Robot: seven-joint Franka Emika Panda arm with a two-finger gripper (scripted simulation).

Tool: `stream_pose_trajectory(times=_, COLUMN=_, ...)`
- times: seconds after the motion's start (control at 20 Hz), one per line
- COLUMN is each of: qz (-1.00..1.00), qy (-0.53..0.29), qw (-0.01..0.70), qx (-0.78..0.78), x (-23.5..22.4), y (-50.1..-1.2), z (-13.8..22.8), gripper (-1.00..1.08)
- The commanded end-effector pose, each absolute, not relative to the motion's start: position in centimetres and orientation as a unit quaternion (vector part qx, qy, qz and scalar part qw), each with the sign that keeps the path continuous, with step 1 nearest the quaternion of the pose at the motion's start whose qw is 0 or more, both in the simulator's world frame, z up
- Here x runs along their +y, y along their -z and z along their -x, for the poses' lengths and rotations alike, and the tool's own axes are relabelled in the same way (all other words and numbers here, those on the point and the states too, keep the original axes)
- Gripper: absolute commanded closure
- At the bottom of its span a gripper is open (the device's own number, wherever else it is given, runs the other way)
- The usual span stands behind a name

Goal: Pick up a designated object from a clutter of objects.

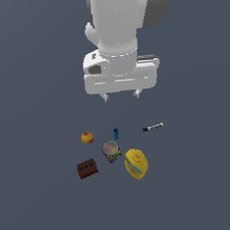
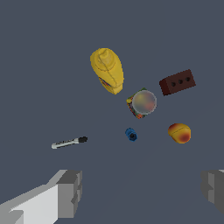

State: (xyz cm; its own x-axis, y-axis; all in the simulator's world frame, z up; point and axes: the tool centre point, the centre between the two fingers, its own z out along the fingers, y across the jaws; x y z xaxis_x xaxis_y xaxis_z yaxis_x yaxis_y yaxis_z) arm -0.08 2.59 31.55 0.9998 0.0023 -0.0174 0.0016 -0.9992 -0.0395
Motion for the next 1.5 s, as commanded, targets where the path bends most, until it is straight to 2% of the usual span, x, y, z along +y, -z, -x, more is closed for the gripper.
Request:
stream_pose_trajectory(times=0.0, qz=1.0, qy=-0.009, qw=0.02, qx=-0.001, x=2.6, y=-31.6, z=0.1, gripper=-0.92)
stream_pose_trajectory(times=0.7, qz=0.999, qy=-0.016, qw=0.009, qx=-0.031, x=3.5, y=-31.3, z=0.1, gripper=-0.92)
stream_pose_trajectory(times=1.45, qz=0.998, qy=-0.017, qw=0.016, qx=0.053, x=6.3, y=-27.9, z=-0.2, gripper=-0.92)
